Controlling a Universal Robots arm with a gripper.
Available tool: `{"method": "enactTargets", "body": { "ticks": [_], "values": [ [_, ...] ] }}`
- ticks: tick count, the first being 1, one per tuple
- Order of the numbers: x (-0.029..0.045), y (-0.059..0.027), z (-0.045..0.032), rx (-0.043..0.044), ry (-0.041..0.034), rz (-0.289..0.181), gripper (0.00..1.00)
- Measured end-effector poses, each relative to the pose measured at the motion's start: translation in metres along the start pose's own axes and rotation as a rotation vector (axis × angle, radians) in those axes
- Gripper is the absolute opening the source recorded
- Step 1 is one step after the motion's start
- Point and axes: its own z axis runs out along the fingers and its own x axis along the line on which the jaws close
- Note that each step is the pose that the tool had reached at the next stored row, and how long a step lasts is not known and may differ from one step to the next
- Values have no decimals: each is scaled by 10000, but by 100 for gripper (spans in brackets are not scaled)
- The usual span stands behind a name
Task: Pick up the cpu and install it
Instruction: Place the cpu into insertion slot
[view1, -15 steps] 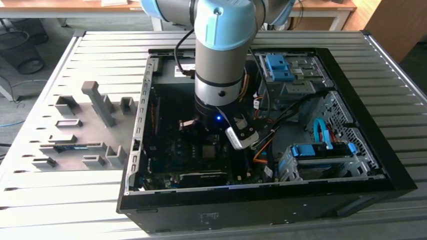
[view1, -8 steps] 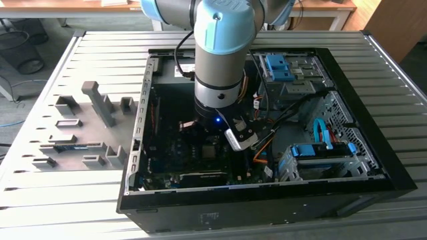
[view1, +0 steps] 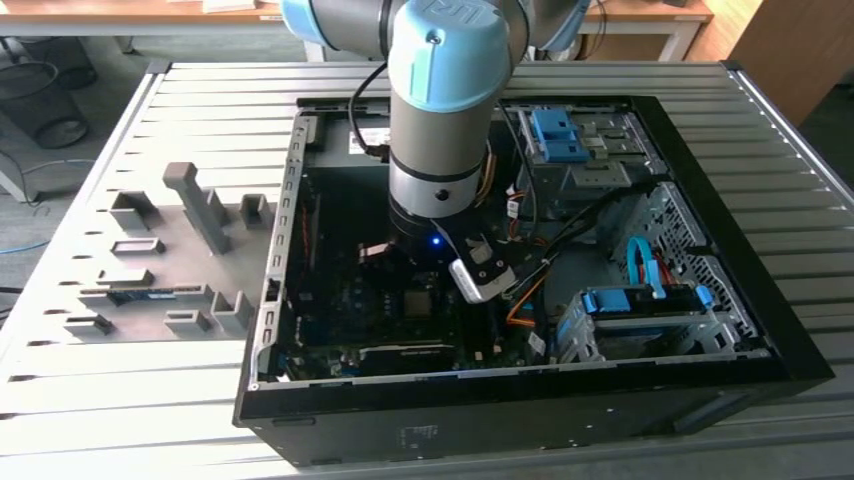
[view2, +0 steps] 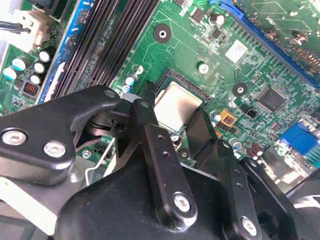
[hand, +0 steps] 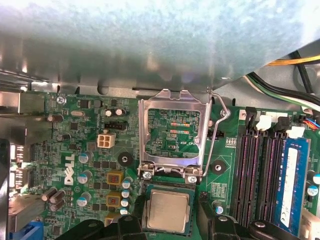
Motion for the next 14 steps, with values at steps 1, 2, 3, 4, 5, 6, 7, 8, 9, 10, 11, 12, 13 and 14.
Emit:
{"method": "enactTargets", "body": {
  "ticks": [1, 2, 3, 4, 5, 6, 7, 8, 9, 10, 11, 12, 13, 14],
  "values": [
    [0, 0, 0, -1, 0, 0, 52],
    [0, 0, 1, -2, 0, 0, 52],
    [4, 1, 1, -3, -1, -1, 52],
    [11, 1, 2, -4, -1, -1, 52],
    [20, 1, 3, -2, -1, 0, 52],
    [27, 2, 4, -2, 0, 0, 52],
    [31, 3, 4, -1, -1, 0, 52],
    [32, 3, 6, -2, -1, -1, 52],
    [33, 2, 7, -1, 0, -2, 52],
    [33, 2, 8, -1, 0, -2, 52],
    [34, 2, 9, 0, 0, -1, 52],
    [34, 2, 10, 0, 1, 0, 52],
    [34, 2, 10, 1, 1, 0, 52],
    [34, 3, 11, 0, 1, 0, 52]
  ]
}}
